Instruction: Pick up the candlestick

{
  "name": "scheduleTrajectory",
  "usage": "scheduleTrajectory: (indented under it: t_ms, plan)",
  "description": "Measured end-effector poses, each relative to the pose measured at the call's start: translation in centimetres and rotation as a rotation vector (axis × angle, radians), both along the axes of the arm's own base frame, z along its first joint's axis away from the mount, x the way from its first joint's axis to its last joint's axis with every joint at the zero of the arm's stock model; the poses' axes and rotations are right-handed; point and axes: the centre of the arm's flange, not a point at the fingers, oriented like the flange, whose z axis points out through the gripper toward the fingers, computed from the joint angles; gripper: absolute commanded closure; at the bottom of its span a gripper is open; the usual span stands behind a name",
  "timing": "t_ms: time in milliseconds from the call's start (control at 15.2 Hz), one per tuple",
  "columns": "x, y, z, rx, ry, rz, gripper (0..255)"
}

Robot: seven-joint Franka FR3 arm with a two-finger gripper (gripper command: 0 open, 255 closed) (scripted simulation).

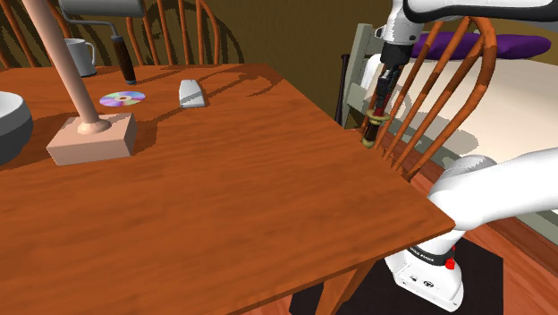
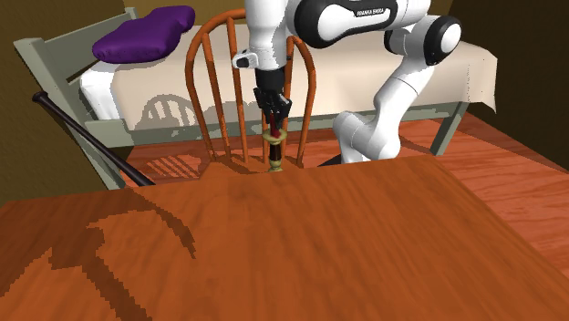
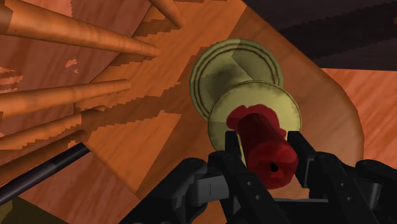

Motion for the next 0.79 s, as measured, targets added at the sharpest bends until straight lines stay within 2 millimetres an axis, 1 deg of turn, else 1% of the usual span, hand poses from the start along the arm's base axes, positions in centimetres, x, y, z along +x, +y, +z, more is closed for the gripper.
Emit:
scheduleTrajectory:
  t_ms: [330,528,792]
  plan:
    - [0.0,0.1,0.2,0.000,0.001,0.000,255]
    - [-0.1,0.1,1.4,0.000,0.002,0.000,255]
    - [0.1,0.0,3.5,0.000,0.003,0.000,255]
